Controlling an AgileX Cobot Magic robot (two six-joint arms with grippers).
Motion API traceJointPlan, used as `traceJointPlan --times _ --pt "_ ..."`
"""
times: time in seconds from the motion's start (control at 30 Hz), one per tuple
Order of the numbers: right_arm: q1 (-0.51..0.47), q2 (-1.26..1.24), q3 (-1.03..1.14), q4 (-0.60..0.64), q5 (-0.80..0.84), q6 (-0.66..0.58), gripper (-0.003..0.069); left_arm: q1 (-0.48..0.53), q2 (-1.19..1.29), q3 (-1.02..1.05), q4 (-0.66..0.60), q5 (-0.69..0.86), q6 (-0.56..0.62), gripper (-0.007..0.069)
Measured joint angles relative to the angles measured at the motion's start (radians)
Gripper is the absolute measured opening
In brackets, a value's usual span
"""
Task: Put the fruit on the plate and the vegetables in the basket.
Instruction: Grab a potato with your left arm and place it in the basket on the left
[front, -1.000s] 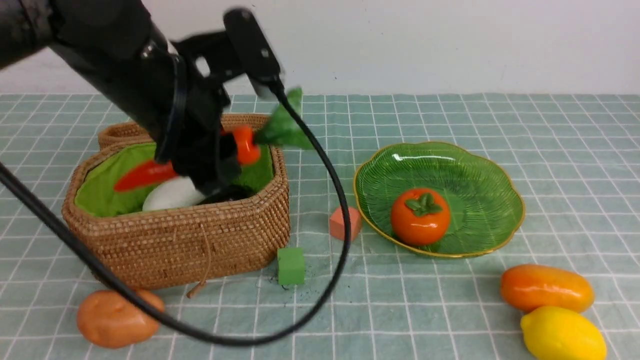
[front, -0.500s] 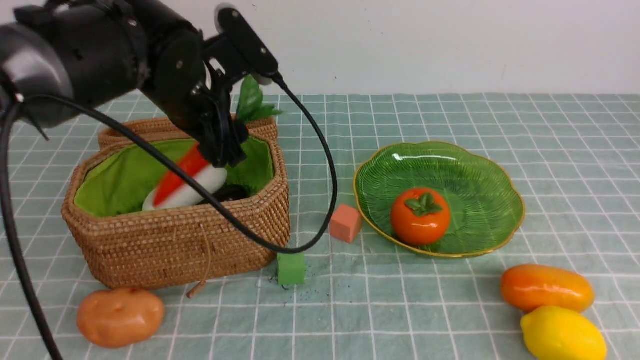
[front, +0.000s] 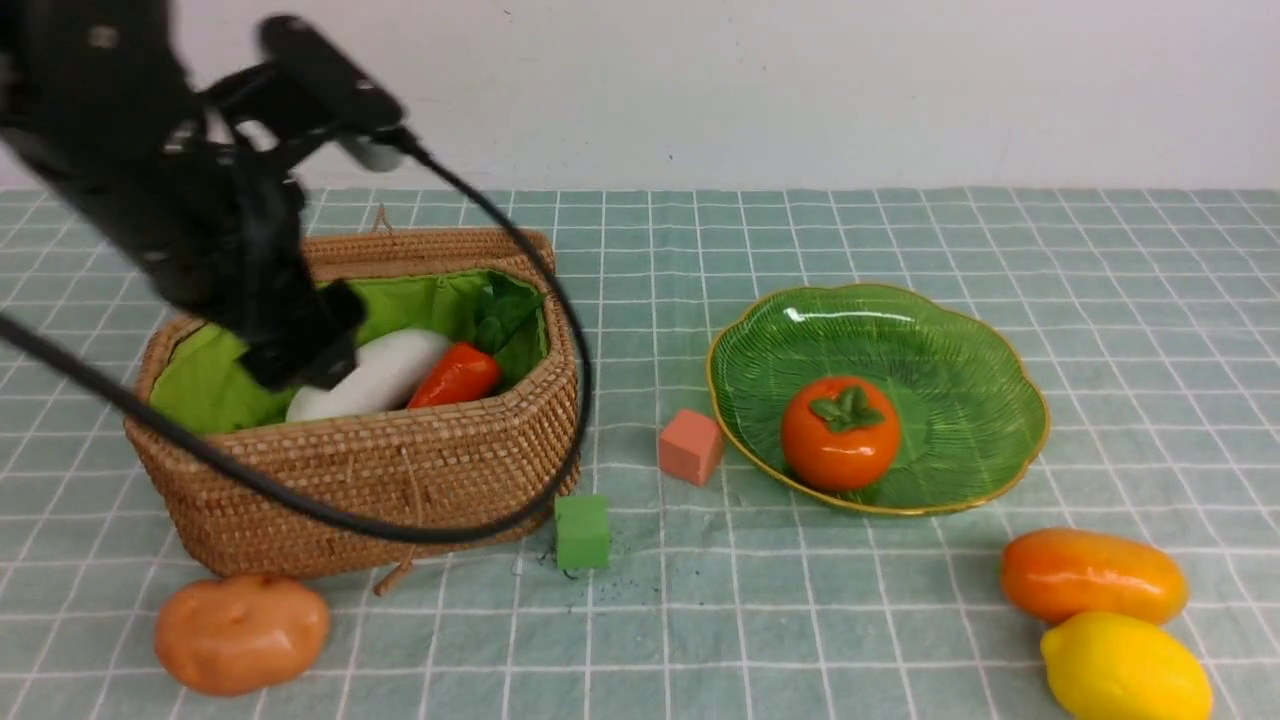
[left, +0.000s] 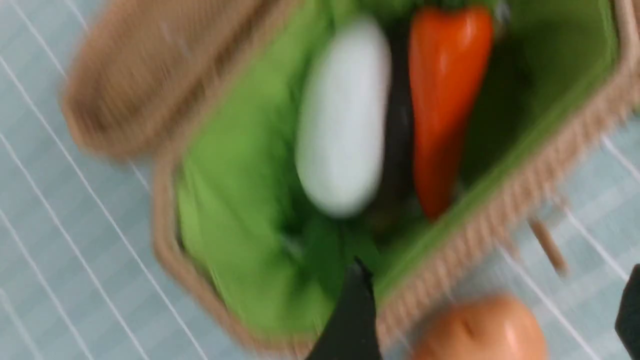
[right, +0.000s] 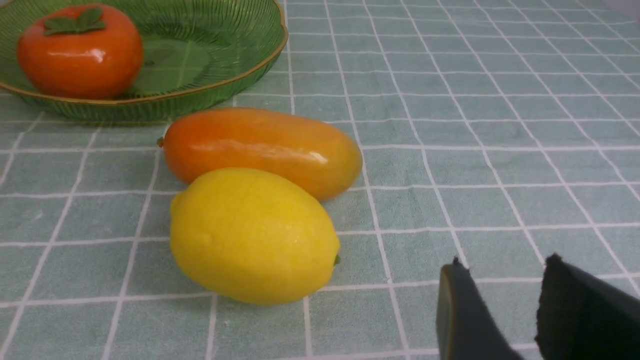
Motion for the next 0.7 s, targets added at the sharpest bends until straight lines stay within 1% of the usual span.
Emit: traceJointPlan --times 0.07,0.1,0.13,0.17,0.23,0.3,0.37,0.4,0.43,0.47,0.5,0.63,0.7 --pt "0.000 0.000 0.000 0.000 0.000 0.000 0.0242 0.084 -0.054 0.081 -0.096 0.036 0.045 0.0610" --pt "0.000 0.000 0.000 0.000 0.000 0.000 0.0242 0.101 -0.060 0.090 -0.105 0.041 0.051 0.0605" --pt "0.000 0.000 0.000 0.000 0.000 0.000 0.0242 0.160 -0.107 0.169 -0.180 0.044 0.103 0.0591" --pt "0.000 0.000 0.000 0.000 0.000 0.000 0.0242 0.191 -0.124 0.199 -0.209 0.035 0.121 0.0584" --pt "0.000 0.000 0.000 0.000 0.000 0.000 0.0242 0.234 -0.151 0.261 -0.261 -0.019 0.137 0.0576" --pt "0.000 0.000 0.000 0.000 0.000 0.000 0.0242 0.247 -0.157 0.293 -0.285 -0.071 0.119 0.0574" --pt "0.000 0.000 0.000 0.000 0.000 0.000 0.0242 0.254 -0.153 0.336 -0.305 -0.163 -0.003 0.0573" --pt "0.000 0.000 0.000 0.000 0.000 0.000 0.0242 0.254 -0.149 0.347 -0.307 -0.186 -0.065 0.0573" --pt "0.000 0.000 0.000 0.000 0.000 0.000 0.0242 0.254 -0.141 0.358 -0.309 -0.206 -0.160 0.0573" --pt "0.000 0.000 0.000 0.000 0.000 0.000 0.0242 0.254 -0.135 0.361 -0.309 -0.211 -0.202 0.0573" --pt "0.000 0.000 0.000 0.000 0.000 0.000 0.0242 0.254 -0.117 0.365 -0.306 -0.213 -0.285 0.0573" --pt "0.000 0.000 0.000 0.000 0.000 0.000 0.0242 0.254 -0.072 0.367 -0.282 -0.189 -0.345 0.0573" --pt "0.000 0.000 0.000 0.000 0.000 0.000 0.0242 0.254 -0.060 0.367 -0.277 -0.180 -0.350 0.0573"
